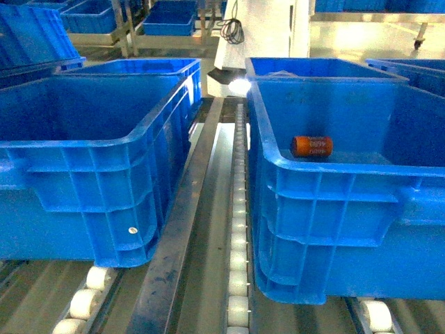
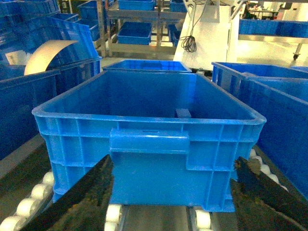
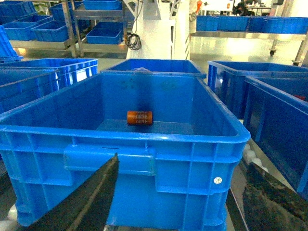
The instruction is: Sort blue parts and orange caps into right shelf containers
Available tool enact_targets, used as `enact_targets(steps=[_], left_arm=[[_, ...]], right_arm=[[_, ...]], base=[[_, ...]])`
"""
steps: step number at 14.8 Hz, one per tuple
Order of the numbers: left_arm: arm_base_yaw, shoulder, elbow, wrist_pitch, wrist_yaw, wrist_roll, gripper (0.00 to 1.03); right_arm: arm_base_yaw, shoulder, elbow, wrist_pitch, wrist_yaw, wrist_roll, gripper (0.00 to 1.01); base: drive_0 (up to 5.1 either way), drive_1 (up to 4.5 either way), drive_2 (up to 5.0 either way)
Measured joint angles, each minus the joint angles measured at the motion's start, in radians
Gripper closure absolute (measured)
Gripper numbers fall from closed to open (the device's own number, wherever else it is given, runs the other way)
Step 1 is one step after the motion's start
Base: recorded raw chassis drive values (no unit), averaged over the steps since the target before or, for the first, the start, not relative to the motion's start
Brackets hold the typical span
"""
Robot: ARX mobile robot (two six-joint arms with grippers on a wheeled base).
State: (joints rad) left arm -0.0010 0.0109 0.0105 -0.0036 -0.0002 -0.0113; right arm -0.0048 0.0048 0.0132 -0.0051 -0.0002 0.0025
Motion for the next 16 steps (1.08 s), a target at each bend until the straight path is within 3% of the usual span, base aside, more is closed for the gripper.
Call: enact_targets(steps=[2,16], left_arm=[[0.0,0.0,0.0,0.0,0.0,0.0,0.04],[0.0,0.0,0.0,0.0,0.0,0.001,0.05]], right_arm=[[0.0,0.0,0.0,0.0,0.0,0.0,0.01],[0.0,0.0,0.0,0.0,0.0,0.0,0.03]], base=[[0.0,0.0,0.0],[0.0,0.0,0.0]])
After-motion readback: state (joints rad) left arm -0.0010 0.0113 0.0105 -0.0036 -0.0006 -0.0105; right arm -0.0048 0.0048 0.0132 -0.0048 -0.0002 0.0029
